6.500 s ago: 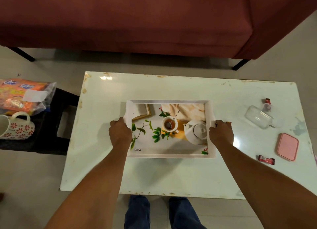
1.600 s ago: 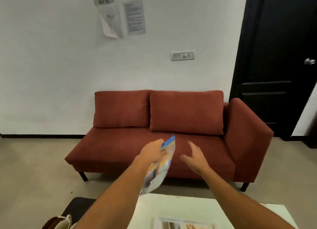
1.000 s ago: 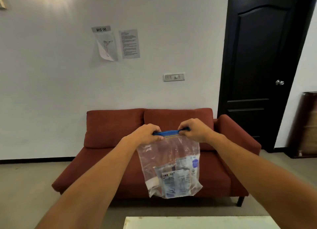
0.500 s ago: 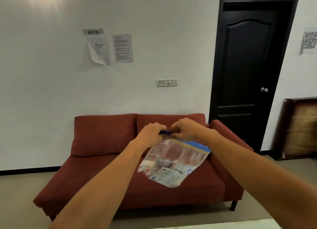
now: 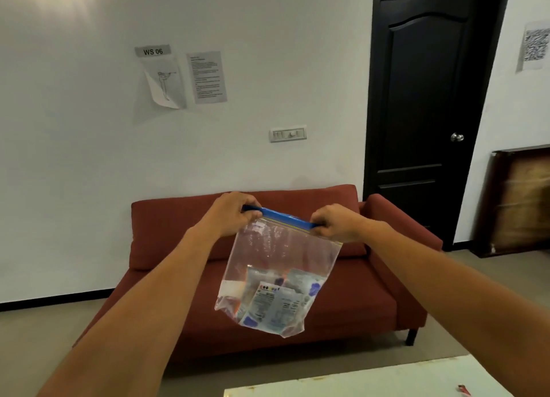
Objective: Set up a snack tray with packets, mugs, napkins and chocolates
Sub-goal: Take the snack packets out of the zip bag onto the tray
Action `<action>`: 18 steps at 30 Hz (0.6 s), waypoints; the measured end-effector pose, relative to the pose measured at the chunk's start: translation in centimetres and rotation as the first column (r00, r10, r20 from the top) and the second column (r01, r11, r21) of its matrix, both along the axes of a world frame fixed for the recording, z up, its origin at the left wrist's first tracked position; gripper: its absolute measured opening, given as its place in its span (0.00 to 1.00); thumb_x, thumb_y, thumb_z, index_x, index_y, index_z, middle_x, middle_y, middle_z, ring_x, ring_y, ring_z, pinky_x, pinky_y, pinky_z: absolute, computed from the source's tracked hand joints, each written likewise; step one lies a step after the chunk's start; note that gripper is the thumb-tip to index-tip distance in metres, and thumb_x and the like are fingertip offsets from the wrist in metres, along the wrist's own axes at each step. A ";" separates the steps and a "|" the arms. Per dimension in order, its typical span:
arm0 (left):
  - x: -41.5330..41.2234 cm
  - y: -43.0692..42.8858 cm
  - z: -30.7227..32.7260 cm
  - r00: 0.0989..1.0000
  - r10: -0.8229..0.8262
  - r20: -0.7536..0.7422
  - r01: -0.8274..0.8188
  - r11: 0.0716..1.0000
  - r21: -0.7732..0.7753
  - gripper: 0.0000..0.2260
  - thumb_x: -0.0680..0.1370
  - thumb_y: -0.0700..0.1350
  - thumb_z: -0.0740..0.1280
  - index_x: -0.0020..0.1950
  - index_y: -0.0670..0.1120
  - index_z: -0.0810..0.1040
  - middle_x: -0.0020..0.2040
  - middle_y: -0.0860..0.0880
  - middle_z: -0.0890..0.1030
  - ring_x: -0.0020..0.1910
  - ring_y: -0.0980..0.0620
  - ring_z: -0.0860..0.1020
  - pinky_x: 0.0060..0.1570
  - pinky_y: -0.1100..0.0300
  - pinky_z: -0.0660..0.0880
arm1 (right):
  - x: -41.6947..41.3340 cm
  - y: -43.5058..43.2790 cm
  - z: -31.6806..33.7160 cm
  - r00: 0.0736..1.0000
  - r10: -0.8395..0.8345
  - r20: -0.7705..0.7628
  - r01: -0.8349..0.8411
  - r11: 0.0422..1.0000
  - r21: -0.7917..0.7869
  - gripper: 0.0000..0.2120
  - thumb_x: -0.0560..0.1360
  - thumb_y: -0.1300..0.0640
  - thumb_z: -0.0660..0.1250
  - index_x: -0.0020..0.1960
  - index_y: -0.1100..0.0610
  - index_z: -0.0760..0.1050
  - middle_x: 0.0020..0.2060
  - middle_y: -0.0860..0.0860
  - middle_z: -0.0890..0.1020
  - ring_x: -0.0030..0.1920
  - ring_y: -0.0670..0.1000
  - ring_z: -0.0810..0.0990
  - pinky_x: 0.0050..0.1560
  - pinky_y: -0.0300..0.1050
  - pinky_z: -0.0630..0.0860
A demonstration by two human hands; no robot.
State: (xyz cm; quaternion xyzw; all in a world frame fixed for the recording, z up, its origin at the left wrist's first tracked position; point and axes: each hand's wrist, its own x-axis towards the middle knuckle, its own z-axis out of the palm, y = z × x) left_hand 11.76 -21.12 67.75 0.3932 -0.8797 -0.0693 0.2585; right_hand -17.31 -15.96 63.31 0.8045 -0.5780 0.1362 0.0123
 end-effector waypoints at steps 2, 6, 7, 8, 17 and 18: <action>1.1 -0.2 0.1 1.000 -0.007 -0.004 0.007 1.000 0.004 0.04 0.76 0.45 0.73 0.49 0.51 0.86 0.35 0.55 0.83 0.33 0.60 0.78 0.37 0.61 0.74 | -2.5 1.3 -1.5 0.998 -0.049 0.033 0.048 0.998 0.031 0.05 0.76 0.54 0.70 0.47 0.53 0.83 0.39 0.45 0.82 0.39 0.46 0.79 0.43 0.43 0.73; 2.7 -0.6 -0.2 0.999 0.032 -0.043 -0.031 0.999 0.007 0.03 0.77 0.41 0.72 0.49 0.47 0.85 0.35 0.51 0.83 0.32 0.58 0.77 0.38 0.57 0.74 | -6.5 4.0 -3.1 0.986 -0.153 0.069 0.145 0.983 0.110 0.06 0.76 0.57 0.70 0.43 0.47 0.81 0.35 0.38 0.80 0.37 0.38 0.78 0.43 0.38 0.72; 3.1 -0.7 -0.3 0.997 0.049 -0.064 -0.047 0.998 0.031 0.03 0.77 0.40 0.72 0.49 0.46 0.85 0.36 0.49 0.83 0.34 0.55 0.78 0.41 0.54 0.76 | -7.3 4.7 -3.3 0.978 -0.181 0.103 0.168 0.978 0.119 0.06 0.76 0.56 0.70 0.43 0.46 0.81 0.38 0.39 0.82 0.40 0.38 0.80 0.45 0.38 0.74; 3.5 -0.9 -0.4 0.995 0.064 -0.071 -0.060 0.997 0.058 0.03 0.77 0.39 0.72 0.50 0.45 0.85 0.38 0.46 0.84 0.35 0.52 0.79 0.43 0.52 0.77 | -7.9 5.4 -3.3 0.961 -0.212 0.178 0.195 0.975 0.107 0.05 0.77 0.55 0.70 0.44 0.46 0.81 0.41 0.40 0.84 0.43 0.40 0.82 0.48 0.39 0.76; -3.2 1.3 -0.4 0.999 0.026 -0.034 -0.024 0.997 0.069 0.03 0.76 0.43 0.73 0.45 0.51 0.85 0.35 0.54 0.84 0.32 0.61 0.79 0.37 0.64 0.73 | -2.0 3.9 0.3 0.912 -0.088 0.400 0.085 0.996 0.025 0.22 0.78 0.49 0.70 0.71 0.48 0.74 0.50 0.47 0.86 0.46 0.46 0.83 0.57 0.44 0.78; -3.9 1.7 -0.3 0.999 0.015 -0.043 -0.012 0.997 0.081 0.03 0.76 0.43 0.73 0.45 0.51 0.85 0.34 0.54 0.84 0.31 0.61 0.79 0.36 0.66 0.73 | -1.3 3.6 0.5 0.935 -0.077 0.347 0.056 0.996 0.071 0.25 0.79 0.48 0.68 0.75 0.47 0.69 0.50 0.47 0.87 0.46 0.46 0.84 0.57 0.44 0.78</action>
